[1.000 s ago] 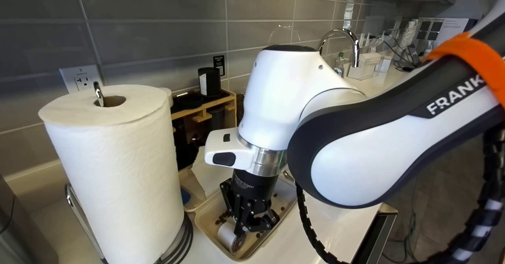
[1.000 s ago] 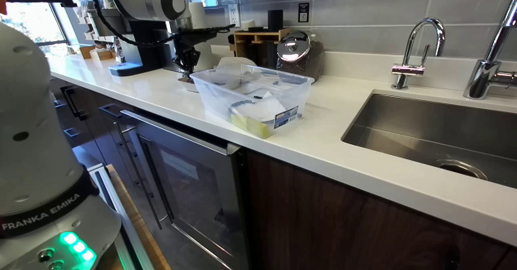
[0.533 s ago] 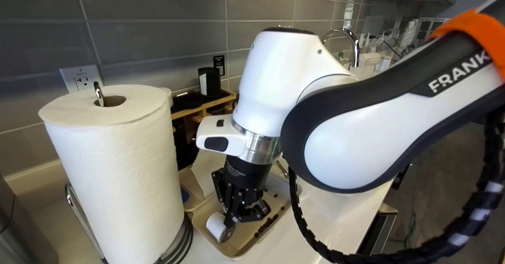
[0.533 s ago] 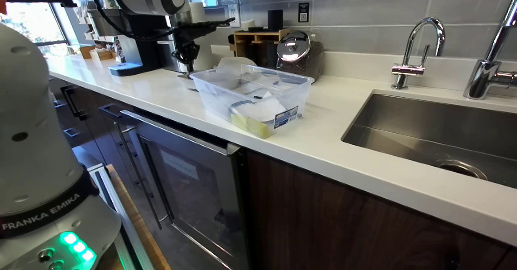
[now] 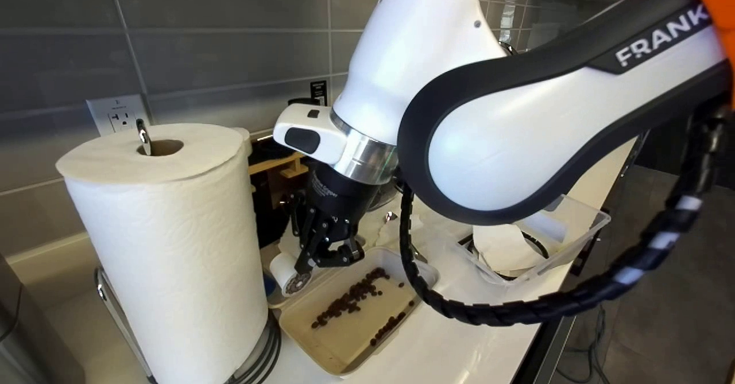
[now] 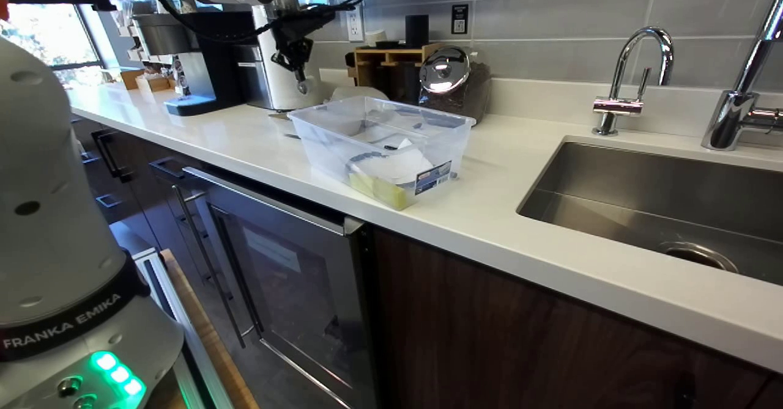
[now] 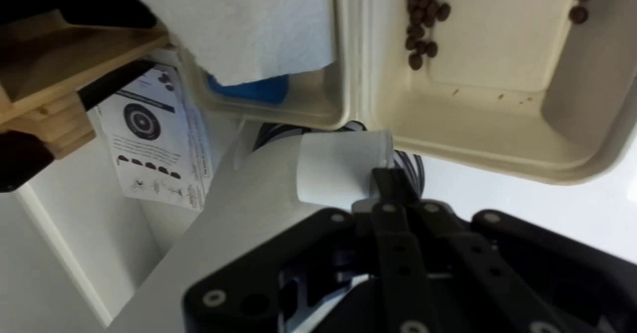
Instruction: Move the K-cup to the top segment of the take-away food container
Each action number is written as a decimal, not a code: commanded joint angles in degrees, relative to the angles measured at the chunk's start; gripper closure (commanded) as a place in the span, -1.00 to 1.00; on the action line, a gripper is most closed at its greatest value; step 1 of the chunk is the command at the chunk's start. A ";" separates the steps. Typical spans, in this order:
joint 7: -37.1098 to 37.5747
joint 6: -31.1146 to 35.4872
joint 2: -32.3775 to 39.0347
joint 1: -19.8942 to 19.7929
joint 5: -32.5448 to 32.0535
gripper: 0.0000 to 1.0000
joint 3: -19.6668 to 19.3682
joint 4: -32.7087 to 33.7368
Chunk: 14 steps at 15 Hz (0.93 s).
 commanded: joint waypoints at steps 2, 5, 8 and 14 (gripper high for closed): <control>2.88 7.04 2.68 -0.04 -5.60 0.99 -1.04 0.13; 4.11 10.62 4.46 -0.19 -8.82 0.99 -1.86 0.23; 5.60 12.64 6.03 -0.35 -11.71 0.99 -2.64 0.18; 12.88 16.65 7.73 -0.83 -12.79 0.99 -3.92 0.14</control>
